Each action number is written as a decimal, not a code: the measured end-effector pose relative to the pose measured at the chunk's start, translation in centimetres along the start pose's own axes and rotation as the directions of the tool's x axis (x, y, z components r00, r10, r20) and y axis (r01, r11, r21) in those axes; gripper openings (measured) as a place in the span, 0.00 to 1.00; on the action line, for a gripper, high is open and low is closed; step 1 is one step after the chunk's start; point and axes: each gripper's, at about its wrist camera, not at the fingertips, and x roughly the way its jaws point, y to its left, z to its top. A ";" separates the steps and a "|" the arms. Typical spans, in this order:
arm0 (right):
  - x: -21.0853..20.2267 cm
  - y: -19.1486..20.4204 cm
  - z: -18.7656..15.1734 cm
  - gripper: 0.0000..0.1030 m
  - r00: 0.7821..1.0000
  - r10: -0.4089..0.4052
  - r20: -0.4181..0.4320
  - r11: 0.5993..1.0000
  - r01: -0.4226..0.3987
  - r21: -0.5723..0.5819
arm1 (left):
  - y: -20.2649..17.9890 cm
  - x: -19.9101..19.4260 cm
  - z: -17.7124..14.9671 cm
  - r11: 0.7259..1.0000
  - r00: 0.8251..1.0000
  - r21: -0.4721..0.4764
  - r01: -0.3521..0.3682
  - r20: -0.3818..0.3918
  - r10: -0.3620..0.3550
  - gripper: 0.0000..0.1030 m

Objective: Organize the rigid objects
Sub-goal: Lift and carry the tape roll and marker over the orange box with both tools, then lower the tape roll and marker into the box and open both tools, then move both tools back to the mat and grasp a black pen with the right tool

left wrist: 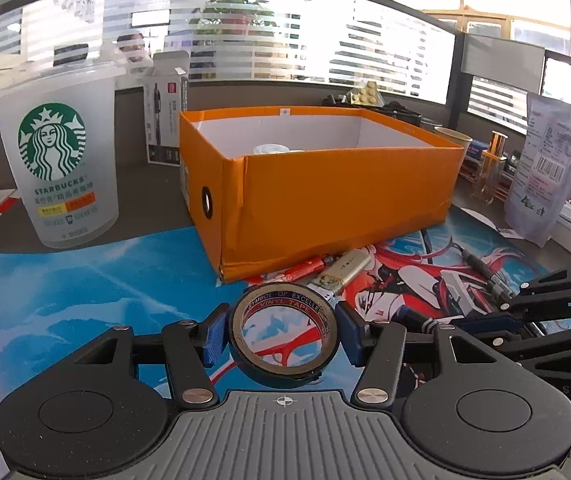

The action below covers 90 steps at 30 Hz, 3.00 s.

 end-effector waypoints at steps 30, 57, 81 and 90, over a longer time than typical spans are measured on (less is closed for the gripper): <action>-5.4 -7.8 12.3 0.12 0.934 -0.061 0.353 0.995 0.027 0.101 | -3.0 1.1 14.7 0.998 0.991 0.058 0.033 0.130 -0.040 0.53; 10.2 -16.9 15.5 0.12 0.998 -0.031 0.052 0.948 0.013 0.318 | -5.2 17.0 15.7 0.992 0.969 0.089 -0.093 -0.222 0.111 0.53; -1.2 -12.1 13.5 0.22 0.959 -0.126 0.253 0.969 0.065 0.236 | -5.8 4.8 14.5 0.984 0.987 0.114 -0.140 0.094 0.130 0.97; -5.8 -8.2 4.9 0.22 0.954 -0.270 0.131 0.951 0.243 0.191 | -8.1 3.1 8.2 0.993 0.998 0.109 -0.052 0.042 0.048 0.98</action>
